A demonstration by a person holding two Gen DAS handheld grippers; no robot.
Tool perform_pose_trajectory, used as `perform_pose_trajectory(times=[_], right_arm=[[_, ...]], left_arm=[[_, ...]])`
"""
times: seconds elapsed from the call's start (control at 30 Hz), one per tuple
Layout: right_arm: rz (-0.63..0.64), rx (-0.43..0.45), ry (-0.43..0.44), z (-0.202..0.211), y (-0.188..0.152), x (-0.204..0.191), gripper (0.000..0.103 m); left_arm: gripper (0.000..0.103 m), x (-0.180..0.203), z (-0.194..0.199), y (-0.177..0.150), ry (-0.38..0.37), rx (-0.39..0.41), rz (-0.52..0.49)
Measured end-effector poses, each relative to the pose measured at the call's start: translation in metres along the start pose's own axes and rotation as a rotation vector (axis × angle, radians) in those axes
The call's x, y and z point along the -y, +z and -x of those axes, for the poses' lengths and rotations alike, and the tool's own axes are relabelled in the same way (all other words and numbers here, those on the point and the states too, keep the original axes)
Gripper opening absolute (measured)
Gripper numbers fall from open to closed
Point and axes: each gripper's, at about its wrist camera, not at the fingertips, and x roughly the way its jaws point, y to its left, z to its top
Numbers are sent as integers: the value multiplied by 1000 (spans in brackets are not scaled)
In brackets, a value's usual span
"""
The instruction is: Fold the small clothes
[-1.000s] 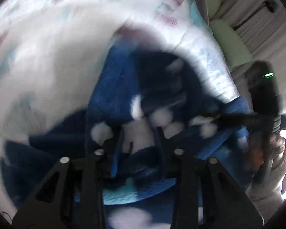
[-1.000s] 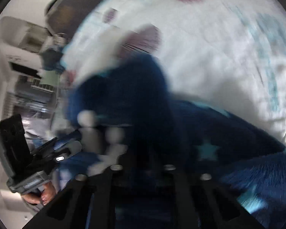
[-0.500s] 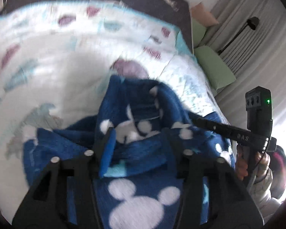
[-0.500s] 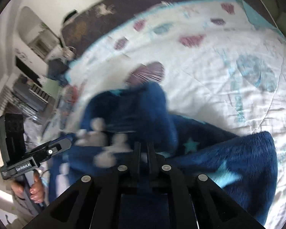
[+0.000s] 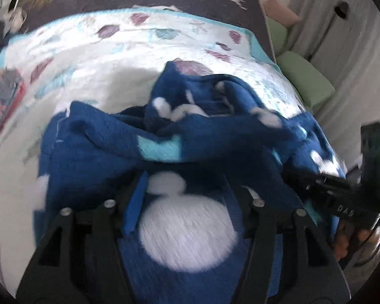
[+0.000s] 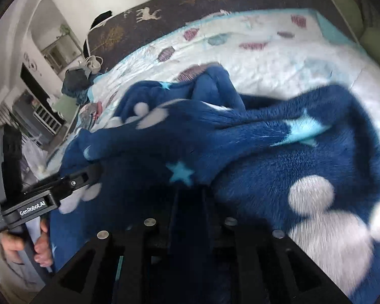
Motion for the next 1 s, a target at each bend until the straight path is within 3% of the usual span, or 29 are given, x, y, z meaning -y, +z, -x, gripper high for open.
perform_pose_trajectory(times=[0.17,0.27,0.4,0.5,0.53,0.6,0.67,0.8,1.0], right_arm=[[51,56,72,34,2,-15,22],[61,79,63,35,16,-24,26],[7,23,58,1,40,-18,26],[-29,32,-12,-27,53,-3,26],[-52,23,-4,-39,54,7,27],[-143,21,98,-52,48,29,27],[-177,48,154,-47,42,38,27],[-143,67,148,-43,34,34,27],[-147,74,153,-37,30,35,27]], left_arm=[[70,0,22,-2,-112,31,47],[70,1,8,8,-109,-5,47],[70,-5,-21,27,-72,-42,77],[70,-21,-34,37,-52,1,122],[70,-29,-39,37,-68,7,141],[69,-45,-54,30,-119,-16,204],[69,-47,-48,25,-149,21,209],[68,-46,-37,14,-143,61,207],[63,-60,-7,-1,-143,131,287]])
